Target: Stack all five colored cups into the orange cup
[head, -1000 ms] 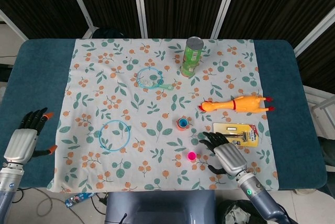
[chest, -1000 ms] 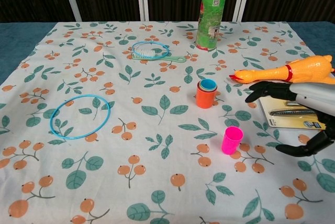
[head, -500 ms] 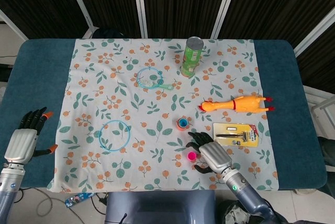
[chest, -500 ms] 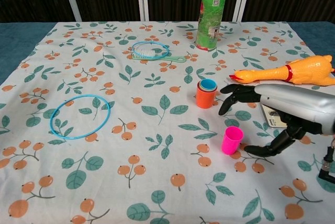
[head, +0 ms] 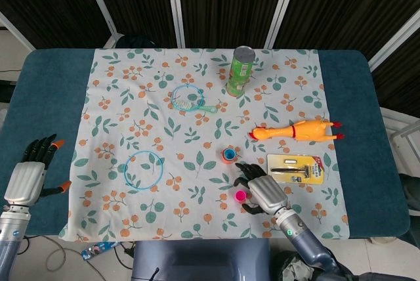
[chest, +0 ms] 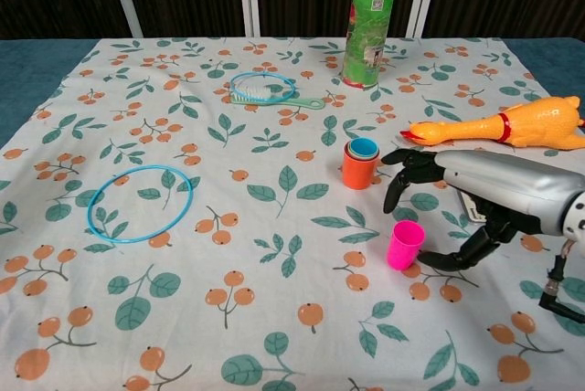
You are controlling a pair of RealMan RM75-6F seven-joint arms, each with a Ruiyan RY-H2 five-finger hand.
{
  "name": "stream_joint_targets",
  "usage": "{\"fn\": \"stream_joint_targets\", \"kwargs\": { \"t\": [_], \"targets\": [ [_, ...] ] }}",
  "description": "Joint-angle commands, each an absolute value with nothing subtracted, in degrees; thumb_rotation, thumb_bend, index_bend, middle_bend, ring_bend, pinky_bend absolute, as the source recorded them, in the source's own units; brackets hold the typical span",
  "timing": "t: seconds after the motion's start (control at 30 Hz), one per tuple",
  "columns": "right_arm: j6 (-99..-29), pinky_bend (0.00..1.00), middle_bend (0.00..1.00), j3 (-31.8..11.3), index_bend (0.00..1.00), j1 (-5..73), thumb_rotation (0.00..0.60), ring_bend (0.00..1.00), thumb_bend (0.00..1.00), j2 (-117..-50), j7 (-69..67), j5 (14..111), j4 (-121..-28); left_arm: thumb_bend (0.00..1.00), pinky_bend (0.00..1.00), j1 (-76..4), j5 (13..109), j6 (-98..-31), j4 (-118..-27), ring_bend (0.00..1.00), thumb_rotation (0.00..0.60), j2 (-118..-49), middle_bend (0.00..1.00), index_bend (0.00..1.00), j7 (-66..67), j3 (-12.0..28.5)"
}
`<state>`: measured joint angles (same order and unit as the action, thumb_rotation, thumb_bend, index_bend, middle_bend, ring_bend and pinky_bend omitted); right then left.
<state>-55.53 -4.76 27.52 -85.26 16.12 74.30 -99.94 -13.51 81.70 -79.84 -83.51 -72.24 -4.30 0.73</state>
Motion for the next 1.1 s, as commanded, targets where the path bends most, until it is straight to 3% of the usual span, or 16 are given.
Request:
{"fn": "stream_joint_targets", "kwargs": {
  "t": [0.03, 0.73, 1.1],
  "targets": [
    [-55.99, 0.09, 0.0, -4.79, 0.36, 27.46, 0.6, 0.0, 0.37, -85.58, 15.81, 74.15, -99.8, 0.12, 0.0, -13.46, 81.54, -79.6, -83.56, 0.0, 0.6, -72.25, 0.0, 0.13, -4.09, 0.88],
    [-57.11, 0.1, 0.0, -4.39, 0.48, 28.36, 0.6, 0.0, 0.38, -86.37, 16.19, 72.88, -99.42, 0.12, 0.0, -12.87, 81.66, -78.97, -83.97, 0.0, 0.6, -72.4, 0.0, 0.13, -2.8, 1.83],
    [-57.25, 0.11, 0.0, -4.29, 0.49, 28.99, 0.6, 0.0, 0.38, -86.83, 16.58, 72.36, -99.24, 0.12, 0.0, -12.59, 81.5, -78.66, -84.03, 0.0, 0.6, -72.25, 0.0, 0.13, -2.75, 2.27]
  ]
}}
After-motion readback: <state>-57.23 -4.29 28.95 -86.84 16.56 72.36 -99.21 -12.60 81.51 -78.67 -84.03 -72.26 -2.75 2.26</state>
